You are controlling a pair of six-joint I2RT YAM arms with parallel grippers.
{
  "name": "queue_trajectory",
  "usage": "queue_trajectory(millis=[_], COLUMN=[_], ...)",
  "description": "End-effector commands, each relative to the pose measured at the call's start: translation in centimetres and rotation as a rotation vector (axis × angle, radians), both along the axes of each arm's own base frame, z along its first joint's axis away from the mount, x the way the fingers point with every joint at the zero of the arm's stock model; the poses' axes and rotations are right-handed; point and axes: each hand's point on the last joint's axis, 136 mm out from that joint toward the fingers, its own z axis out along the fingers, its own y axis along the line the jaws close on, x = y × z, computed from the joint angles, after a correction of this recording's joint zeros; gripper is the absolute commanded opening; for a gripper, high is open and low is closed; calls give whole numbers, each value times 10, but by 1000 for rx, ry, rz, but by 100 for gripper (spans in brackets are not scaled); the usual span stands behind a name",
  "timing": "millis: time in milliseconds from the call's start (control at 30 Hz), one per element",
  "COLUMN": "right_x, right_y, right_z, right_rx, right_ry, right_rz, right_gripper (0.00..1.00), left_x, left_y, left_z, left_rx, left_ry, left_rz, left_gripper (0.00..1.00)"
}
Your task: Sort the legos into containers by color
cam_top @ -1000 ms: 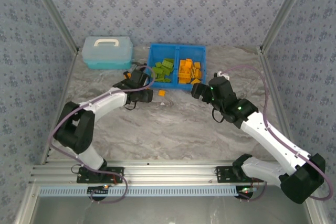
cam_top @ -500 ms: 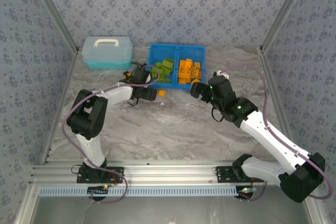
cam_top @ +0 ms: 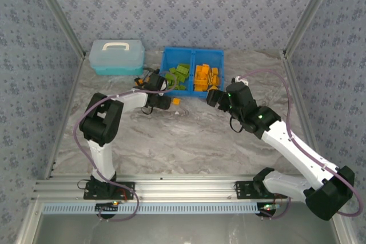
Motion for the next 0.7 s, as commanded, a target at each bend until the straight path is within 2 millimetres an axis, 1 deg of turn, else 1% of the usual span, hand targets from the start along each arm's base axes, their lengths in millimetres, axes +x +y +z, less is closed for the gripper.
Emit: queue_trajectory(millis=[0, 133, 267, 467, 567, 667], right_x=[2, 1, 1, 0, 1, 1], right_y=[0, 0, 2, 3, 3, 4], right_z=[12, 12, 12, 12, 12, 13], right_rx=[2, 1, 2, -1, -2, -2], right_ry=[-15, -15, -18, -18, -22, -27], right_rz=[-17, -17, -15, -13, -15, -15], right_gripper=[100, 100, 100, 100, 100, 100], left_x=[3, -2, -7, -24, -37, -50], left_y=[-2, -3, -6, -11, -15, -21], left_z=[-6, -2, 5, 23, 37, 70], left_rx=[-20, -47, -76, -145, -168, -212], left_ry=[5, -1, -1, -27, -51, -106], left_rz=[4, 7, -2, -17, -35, -48], left_gripper=[59, 50, 46, 43, 43, 43])
